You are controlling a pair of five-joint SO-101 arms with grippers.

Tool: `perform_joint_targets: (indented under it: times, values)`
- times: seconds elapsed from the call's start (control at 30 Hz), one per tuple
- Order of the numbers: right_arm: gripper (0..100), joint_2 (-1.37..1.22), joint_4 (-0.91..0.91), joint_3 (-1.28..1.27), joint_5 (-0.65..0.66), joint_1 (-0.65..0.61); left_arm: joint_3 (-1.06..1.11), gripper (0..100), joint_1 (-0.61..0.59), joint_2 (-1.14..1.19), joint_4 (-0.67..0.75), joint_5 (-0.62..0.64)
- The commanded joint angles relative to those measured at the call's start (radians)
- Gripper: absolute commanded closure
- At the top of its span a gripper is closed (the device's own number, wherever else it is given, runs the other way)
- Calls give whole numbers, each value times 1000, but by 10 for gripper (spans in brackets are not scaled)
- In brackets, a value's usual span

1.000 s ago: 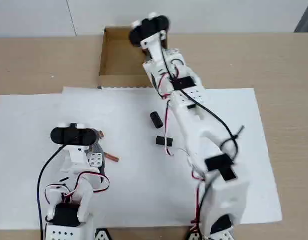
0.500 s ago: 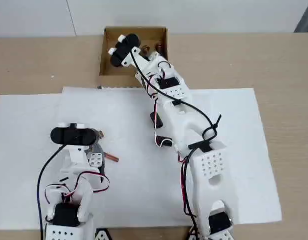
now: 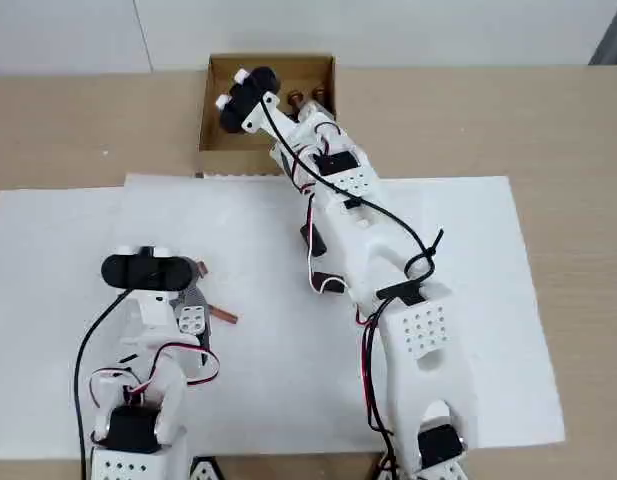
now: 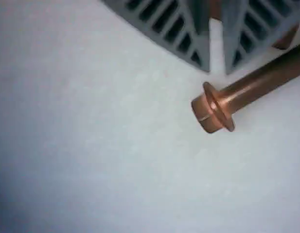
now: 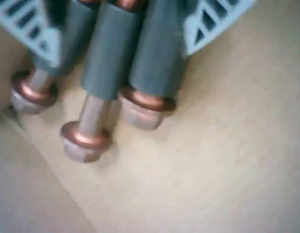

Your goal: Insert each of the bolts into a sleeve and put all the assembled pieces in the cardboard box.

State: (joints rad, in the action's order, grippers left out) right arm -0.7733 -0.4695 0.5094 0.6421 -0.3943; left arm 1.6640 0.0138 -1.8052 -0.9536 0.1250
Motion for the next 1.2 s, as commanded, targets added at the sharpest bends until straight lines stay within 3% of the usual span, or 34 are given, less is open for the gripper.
perform_joint_targets:
  times: [0.0,0.03,0.1,0.73,1.17]
  values:
    - [950,107,-77,46,-11,-22,-5,994,-5,-11,-2,0]
    - [995,134,-117,46,-11,-33,-5,994,-5,-11,-2,-2]
    - [985,188,-219,46,-21,-44,-5,994,-3,-11,-2,-3]
    - [995,555,-794,46,-516,-53,-5,994,-2,-11,-2,-5]
    - [995,593,-1191,44,-540,-53,-5,994,-3,-11,-2,-6]
